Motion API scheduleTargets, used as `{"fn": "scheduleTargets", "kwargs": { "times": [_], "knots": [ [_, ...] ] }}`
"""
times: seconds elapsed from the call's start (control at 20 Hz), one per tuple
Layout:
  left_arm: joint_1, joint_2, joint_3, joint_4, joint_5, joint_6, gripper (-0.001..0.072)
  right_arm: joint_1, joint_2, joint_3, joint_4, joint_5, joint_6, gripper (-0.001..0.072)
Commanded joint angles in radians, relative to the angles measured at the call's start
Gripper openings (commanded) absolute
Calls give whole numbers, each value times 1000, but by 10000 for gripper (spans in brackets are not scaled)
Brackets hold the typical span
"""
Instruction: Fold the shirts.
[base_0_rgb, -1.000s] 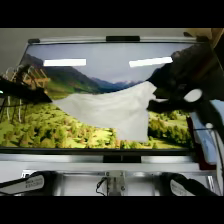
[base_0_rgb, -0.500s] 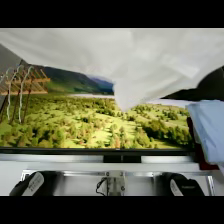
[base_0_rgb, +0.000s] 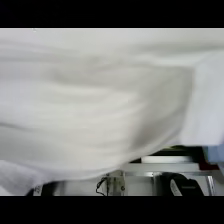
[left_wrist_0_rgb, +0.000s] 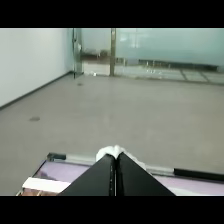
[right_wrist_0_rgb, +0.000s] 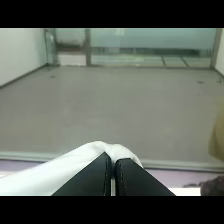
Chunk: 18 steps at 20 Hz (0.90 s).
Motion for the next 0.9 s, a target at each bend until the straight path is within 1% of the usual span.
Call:
{"fn": "scheduleTargets", "kwargs": {
  "times": [0.0,0.1,0.15,0.2,0.25,0.3,0.35,0.45,0.5,0.55,0.7,0.8,0.85],
  "knots": [
    [5,18,-130,51,-175,6,34,0,-89,-11,-37,227,43,70],
    [5,19,-308,18,-240,16,34,0,-177,-113,-23,313,69,69],
    [5,19,-423,-6,-239,53,34,2,-218,-193,-8,308,75,69],
    [4,14,-536,-28,-224,85,33,14,-265,-288,-2,272,74,70],
    [-2,2,-649,-46,-208,117,33,30,-313,-372,-8,207,60,69],
    [-17,-22,-763,-53,-178,128,33,50,-372,-446,-24,106,45,69],
    [-42,-50,-860,-54,-125,128,32,71,-441,-489,-43,-4,45,69],
    [-116,-137,-1001,-54,31,127,33,101,-585,-491,-48,-175,55,69],
    [-159,-198,-1032,-55,113,126,33,112,-654,-476,-48,-263,88,69],
    [-203,-264,-1035,-55,183,124,33,113,-707,-461,-43,-342,145,69],
    [-323,-459,-976,-66,413,125,34,109,-798,-449,-15,-607,344,69],
    [-397,-581,-908,-71,536,127,34,111,-834,-449,-14,-703,393,69],
    [-438,-646,-869,-73,580,127,34,111,-853,-449,-14,-707,399,69]
  ]
}}
